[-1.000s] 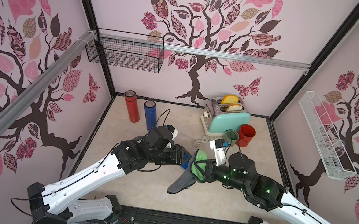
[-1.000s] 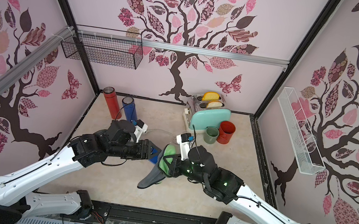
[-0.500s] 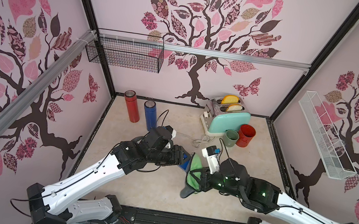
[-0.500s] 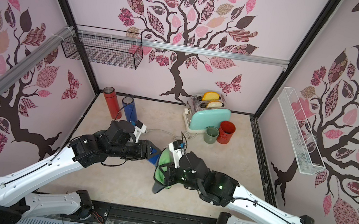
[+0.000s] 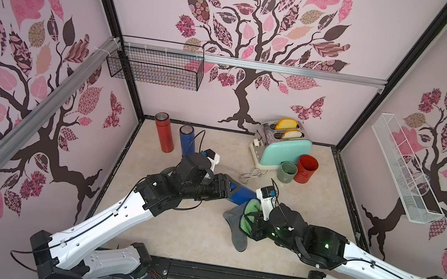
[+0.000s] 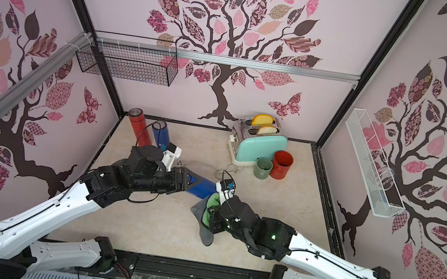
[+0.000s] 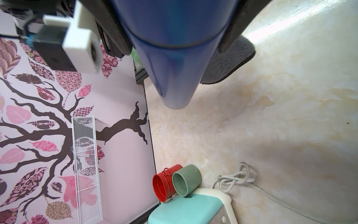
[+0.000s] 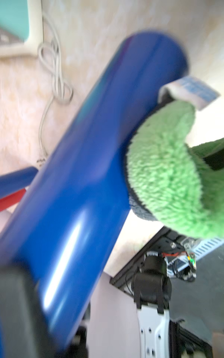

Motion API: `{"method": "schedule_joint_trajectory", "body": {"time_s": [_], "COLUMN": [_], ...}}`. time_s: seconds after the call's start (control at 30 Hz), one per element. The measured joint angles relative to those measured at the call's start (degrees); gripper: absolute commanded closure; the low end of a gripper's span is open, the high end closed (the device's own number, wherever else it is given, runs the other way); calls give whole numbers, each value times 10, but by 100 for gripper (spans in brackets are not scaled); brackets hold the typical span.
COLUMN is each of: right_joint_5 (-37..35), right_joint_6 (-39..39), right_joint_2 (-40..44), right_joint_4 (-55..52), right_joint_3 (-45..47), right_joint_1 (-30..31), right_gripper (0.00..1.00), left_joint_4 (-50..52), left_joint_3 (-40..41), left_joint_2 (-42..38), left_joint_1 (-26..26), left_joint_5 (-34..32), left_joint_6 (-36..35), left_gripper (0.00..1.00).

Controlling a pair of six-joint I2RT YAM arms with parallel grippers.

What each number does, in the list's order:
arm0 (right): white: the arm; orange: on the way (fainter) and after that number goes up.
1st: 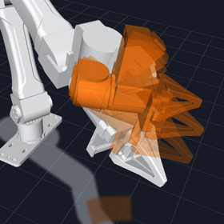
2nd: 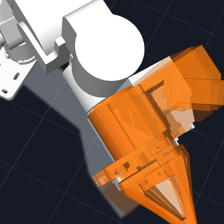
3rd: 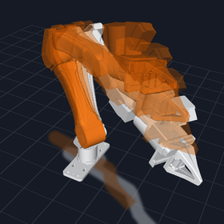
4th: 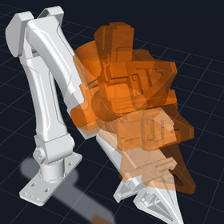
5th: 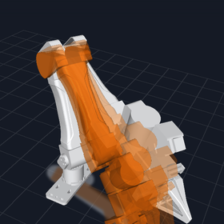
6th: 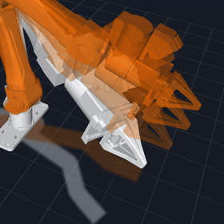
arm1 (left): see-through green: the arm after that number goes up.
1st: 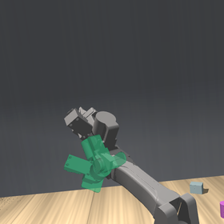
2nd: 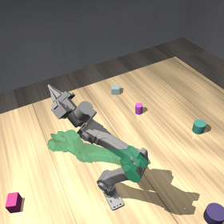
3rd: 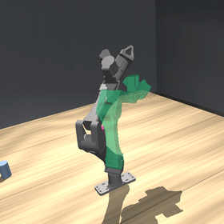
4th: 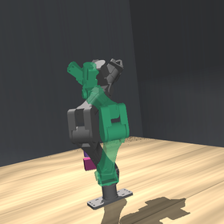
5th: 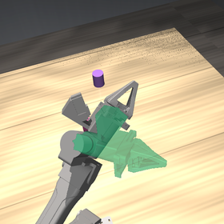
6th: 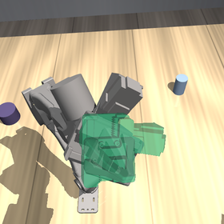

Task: Wipe the surface of the thermos
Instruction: Wipe the dirt from the surface of the thermos.

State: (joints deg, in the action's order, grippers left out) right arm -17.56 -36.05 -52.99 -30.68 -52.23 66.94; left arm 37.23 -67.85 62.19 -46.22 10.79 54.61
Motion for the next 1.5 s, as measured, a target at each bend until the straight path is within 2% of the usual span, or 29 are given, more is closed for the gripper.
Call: {"method": "schedule_joint_trajectory", "body": {"time_s": [0.13,0.27,0.47,0.6,0.73,0.87,0.97,1.2,1.4,1.5], "right_joint_5": [-56,-81,-77,-62,-44,-46,-54,-69,-65,-68], "right_joint_6": [-2,2,27,42,49,50,48,32,39,44], "right_joint_2": [33,27,-49,-103,-137,-124,-84,22,14,-24], "right_joint_4": [-45,-63,-56,-13,24,44,47,-1,-18,-15], "right_joint_3": [13,11,-44,-91,-120,-110,-84,-19,-25,-41], "right_joint_1": [-10,-11,6,45,55,55,47,-65,-64,-30], "right_gripper": [100,100,100,100,100,100,100,100,100,100], "left_joint_4": [1,3,-3,-9,-5,-3,1,19,30,41], "left_joint_3": [0,0,0,0,0,-1,-3,-3,-3,-3], "left_joint_2": [-6,-5,-4,-1,3,2,1,-7,-9,-9], "left_joint_1": [0,0,3,4,4,4,4,4,3,3], "left_joint_5": [1,2,0,5,2,-2,-2,-10,-4,-10], "left_joint_6": [1,5,10,10,7,6,3,-3,-7,-9], "left_gripper": [100,100,100,100,100,100,100,100,100,100]}}
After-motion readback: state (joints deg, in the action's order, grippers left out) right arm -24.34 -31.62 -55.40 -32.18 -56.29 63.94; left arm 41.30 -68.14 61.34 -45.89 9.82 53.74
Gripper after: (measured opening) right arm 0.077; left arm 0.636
